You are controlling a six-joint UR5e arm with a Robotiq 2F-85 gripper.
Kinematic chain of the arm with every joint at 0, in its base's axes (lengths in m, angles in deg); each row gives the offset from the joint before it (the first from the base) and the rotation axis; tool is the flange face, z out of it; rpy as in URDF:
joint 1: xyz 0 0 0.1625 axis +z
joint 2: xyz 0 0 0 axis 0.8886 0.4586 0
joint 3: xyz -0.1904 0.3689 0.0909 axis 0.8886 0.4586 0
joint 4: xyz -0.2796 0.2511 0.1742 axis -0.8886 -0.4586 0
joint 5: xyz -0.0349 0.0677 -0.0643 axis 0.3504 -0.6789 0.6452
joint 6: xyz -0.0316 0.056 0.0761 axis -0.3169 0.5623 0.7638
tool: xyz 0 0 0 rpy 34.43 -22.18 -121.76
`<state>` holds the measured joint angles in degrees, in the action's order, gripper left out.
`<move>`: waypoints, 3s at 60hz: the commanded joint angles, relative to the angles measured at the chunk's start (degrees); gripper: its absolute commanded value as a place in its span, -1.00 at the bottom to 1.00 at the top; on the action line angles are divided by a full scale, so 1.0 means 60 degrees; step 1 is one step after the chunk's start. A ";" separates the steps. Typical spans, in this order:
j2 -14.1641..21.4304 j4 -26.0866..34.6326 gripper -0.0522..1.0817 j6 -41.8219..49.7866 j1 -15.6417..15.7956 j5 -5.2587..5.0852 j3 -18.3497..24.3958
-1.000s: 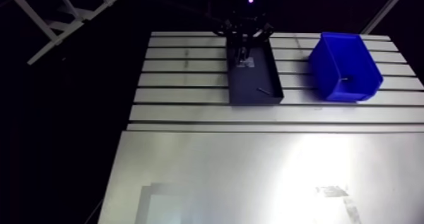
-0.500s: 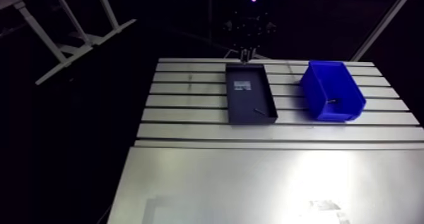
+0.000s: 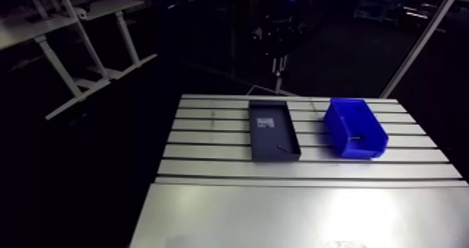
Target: Pick up the M10 bolt from the tray and put it into the blue bin.
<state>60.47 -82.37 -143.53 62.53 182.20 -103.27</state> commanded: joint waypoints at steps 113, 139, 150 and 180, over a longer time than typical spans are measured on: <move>-0.0684 -0.0526 0.92 -1.4053 -0.3502 0.0088 -0.0096; -0.0995 -0.0945 0.92 -1.3993 -0.3646 0.0103 -0.0499; -0.1010 -0.0960 0.92 -1.3992 -0.3778 0.0101 -0.0655; -0.1288 -0.1531 0.92 -1.3934 -0.3809 0.0162 -0.1227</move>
<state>53.32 -90.91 -227.34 39.72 183.12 -109.38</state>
